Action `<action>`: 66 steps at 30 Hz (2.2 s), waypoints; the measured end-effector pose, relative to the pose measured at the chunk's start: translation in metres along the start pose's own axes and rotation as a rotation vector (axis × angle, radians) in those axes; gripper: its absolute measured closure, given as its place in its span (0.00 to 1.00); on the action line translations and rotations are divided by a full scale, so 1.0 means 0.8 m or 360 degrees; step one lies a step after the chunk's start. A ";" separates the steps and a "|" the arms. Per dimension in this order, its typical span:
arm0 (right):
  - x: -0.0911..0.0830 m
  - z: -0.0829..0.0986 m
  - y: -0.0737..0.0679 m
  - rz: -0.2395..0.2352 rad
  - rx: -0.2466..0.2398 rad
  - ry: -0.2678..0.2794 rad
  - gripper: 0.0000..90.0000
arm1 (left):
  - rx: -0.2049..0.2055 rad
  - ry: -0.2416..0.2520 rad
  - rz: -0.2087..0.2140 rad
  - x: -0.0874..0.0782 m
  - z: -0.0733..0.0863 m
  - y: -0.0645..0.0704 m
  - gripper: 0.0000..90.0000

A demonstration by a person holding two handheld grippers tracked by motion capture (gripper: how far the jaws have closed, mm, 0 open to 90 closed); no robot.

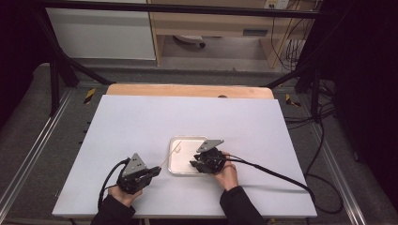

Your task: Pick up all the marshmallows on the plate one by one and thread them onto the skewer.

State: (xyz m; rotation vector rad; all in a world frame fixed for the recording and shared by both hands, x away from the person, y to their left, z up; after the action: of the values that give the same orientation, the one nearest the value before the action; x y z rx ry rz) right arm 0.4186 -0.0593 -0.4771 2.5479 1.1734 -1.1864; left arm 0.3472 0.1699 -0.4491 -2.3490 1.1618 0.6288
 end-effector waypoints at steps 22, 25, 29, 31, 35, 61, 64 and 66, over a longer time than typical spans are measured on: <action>-0.064 -0.029 0.000 -0.0168 0.0150 0.0202 0.81 | 0.0001 0.0039 0.0004 0.002 -0.003 0.006 0.98; -0.072 -0.033 0.002 -0.0185 0.0169 0.0240 0.81 | 0.0003 0.0043 0.0007 0.002 -0.003 0.006 0.98; -0.089 -0.040 0.006 -0.0227 0.0215 0.0316 0.81 | -0.0001 0.0048 0.0011 0.003 -0.003 0.006 0.98; -0.094 -0.043 0.006 -0.0230 0.0225 0.0341 0.81 | 0.0000 0.0049 0.0015 0.003 -0.003 0.006 0.98; -0.101 -0.049 0.008 -0.0255 0.0271 0.0387 0.81 | -0.0002 0.0052 0.0022 0.004 -0.003 0.006 0.98; -0.089 -0.083 0.004 -0.0531 0.0506 0.0509 0.82 | 0.0010 0.0069 0.0046 0.006 -0.005 0.011 0.98; -0.084 -0.084 0.003 -0.0536 0.0513 0.0498 0.82 | 0.0005 0.0076 0.0044 0.005 -0.005 0.011 0.98; -0.080 -0.086 0.001 -0.0548 0.0515 0.0488 0.82 | 0.0005 0.0077 0.0044 0.005 -0.005 0.011 0.98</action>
State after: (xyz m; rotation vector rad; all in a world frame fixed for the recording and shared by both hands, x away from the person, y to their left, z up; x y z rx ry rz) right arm 0.4357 -0.0722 -0.3856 2.9346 1.6679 -1.1568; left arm 0.3431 0.1599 -0.4497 -2.3611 1.2174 0.5822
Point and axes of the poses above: each handheld gripper's, and its own axes: x roughly forward along the jaws, z roughly out of its underside, y roughly to its right, the point moved 4 cm from there along x, roughly forward along the jaws, and after that the axes turned 15 degrees about x, right-handed, at the moved point
